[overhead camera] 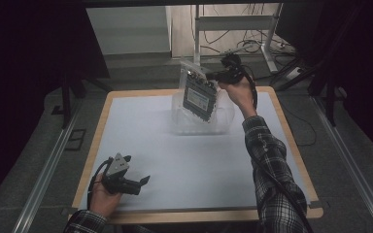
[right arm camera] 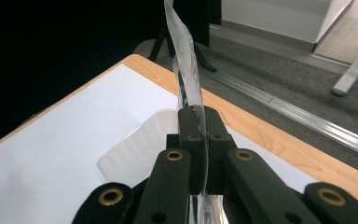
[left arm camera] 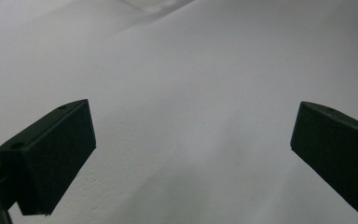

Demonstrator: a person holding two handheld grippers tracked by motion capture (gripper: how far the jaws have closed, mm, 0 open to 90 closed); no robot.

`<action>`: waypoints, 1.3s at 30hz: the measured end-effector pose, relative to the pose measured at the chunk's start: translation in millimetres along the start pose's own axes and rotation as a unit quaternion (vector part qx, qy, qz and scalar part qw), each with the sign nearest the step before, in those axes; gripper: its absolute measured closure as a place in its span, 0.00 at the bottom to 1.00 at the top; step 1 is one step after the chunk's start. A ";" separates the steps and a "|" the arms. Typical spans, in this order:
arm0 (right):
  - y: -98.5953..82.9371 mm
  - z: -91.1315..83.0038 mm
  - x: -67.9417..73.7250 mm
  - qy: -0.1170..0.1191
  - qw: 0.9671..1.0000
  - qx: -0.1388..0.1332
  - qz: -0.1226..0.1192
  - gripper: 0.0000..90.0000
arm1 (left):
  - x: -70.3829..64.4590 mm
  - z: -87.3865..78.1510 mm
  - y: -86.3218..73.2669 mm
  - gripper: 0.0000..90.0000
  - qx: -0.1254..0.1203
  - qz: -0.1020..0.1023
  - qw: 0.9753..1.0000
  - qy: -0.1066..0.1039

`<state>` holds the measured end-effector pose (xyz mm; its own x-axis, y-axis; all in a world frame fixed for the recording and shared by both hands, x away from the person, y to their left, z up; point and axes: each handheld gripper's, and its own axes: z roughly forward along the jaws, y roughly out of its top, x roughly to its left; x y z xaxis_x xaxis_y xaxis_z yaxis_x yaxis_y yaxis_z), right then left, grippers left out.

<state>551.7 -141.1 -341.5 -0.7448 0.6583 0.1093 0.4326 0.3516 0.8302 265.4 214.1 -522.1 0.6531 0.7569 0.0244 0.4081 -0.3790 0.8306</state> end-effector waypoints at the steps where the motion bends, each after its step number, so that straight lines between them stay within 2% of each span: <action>1: 0.3 0.4 -0.2 -0.008 1.000 0.001 -0.001 0.99 | 0.0 -0.1 0.0 0.00 0.000 0.000 1.000 0.000; 2: 0.3 0.4 -0.9 -0.012 1.000 0.002 0.000 0.99 | 0.1 -0.2 0.0 0.00 0.000 0.001 1.000 0.001; 8: 1.4 -3.6 -2.1 -0.004 1.000 -0.002 0.006 0.97 | 0.6 -0.9 -0.3 0.00 -0.002 0.000 1.000 0.003; 11: 3.9 -5.7 -2.2 -0.020 1.000 0.006 -0.006 0.91 | 0.3 -1.0 -0.2 0.00 -0.002 0.001 1.000 0.003; 17: 3.2 -14.5 -5.7 -0.030 0.999 -0.007 -0.009 0.74 | -0.6 -0.2 -0.1 0.00 0.000 0.002 1.000 0.003; 20: 2.0 -18.0 -6.6 -0.038 0.999 -0.014 -0.008 0.63 | -0.7 0.1 -0.1 0.00 0.001 0.003 1.000 0.004; 26: -0.6 -20.6 -5.3 -0.049 0.999 -0.008 -0.015 0.47 | -1.3 0.3 0.0 0.00 0.002 0.004 1.000 0.004; 34: -2.1 -26.0 -0.3 -0.057 0.998 -0.006 -0.034 0.32 | -5.3 1.2 1.2 0.01 0.001 0.018 1.000 -0.006; 39: -5.2 -30.2 3.2 -0.059 0.997 -0.003 -0.048 0.25 | -4.7 0.4 1.6 0.01 -0.002 0.015 1.000 -0.009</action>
<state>531.7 -160.9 -329.0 -0.7175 0.6956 -0.0356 0.3594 0.4134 0.8366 263.2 209.8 -521.1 0.6768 0.7352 0.0383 0.3863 -0.3989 0.8317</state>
